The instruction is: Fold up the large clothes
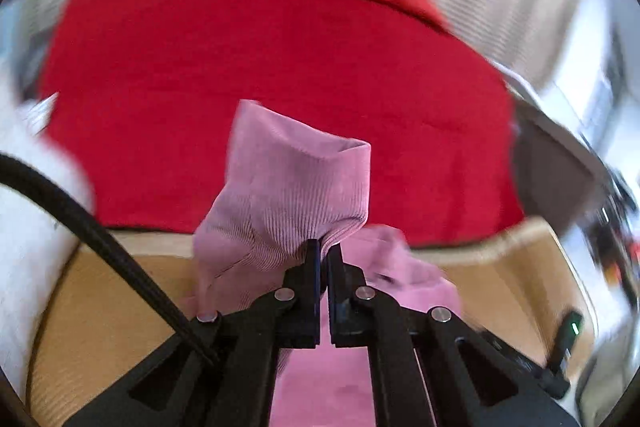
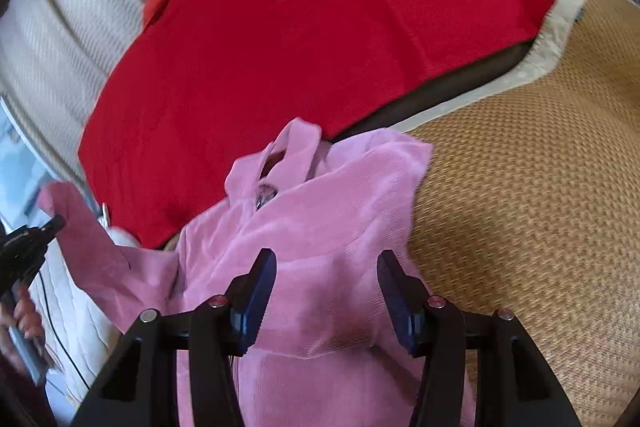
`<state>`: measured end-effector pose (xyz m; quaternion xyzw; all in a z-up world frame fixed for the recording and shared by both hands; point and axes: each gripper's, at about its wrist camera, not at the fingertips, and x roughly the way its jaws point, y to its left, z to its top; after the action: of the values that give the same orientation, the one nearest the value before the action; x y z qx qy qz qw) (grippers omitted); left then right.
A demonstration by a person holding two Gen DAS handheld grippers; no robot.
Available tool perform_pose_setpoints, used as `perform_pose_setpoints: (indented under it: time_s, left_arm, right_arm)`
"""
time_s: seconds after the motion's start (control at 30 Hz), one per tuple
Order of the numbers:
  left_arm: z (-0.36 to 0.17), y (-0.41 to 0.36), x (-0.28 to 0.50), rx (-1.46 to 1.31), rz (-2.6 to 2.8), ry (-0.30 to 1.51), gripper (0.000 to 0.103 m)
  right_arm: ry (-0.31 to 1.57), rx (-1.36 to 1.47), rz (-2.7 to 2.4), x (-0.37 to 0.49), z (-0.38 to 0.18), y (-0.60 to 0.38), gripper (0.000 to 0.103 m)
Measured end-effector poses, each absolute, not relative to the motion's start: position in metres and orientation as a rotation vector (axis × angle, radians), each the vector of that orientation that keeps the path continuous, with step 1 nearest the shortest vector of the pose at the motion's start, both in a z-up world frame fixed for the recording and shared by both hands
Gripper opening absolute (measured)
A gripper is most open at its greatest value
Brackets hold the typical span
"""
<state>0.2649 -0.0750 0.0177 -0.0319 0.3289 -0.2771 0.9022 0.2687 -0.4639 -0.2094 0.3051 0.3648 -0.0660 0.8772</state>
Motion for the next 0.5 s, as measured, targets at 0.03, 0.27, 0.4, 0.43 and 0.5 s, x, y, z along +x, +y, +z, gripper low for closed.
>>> perform_pose_setpoints:
  time_s: [0.03, 0.27, 0.4, 0.43, 0.5]
  left_arm:
    - [0.017, -0.103, 0.252, -0.033, -0.629, 0.691, 0.003]
    - [-0.029, -0.201, 0.209, 0.148, -0.873, 0.821, 0.046]
    - [-0.045, -0.171, 0.207, 0.092, -0.811, 0.809, 0.051]
    - [-0.052, -0.157, 0.215, 0.054, -0.760, 0.816, 0.053]
    - [-0.064, -0.131, 0.230, -0.004, -0.649, 0.834, 0.054]
  right_arm:
    - [0.753, 0.650, -0.146, 0.267, -0.208, -0.469, 0.057]
    - [0.722, 0.744, -0.184, 0.254, -0.204, -0.502, 0.058]
    - [0.730, 0.796, -0.171, 0.253, -0.206, -0.511, 0.058]
    - [0.731, 0.795, -0.168, 0.253, -0.206, -0.511, 0.058]
    - [0.732, 0.778, -0.157, 0.255, -0.205, -0.509, 0.058]
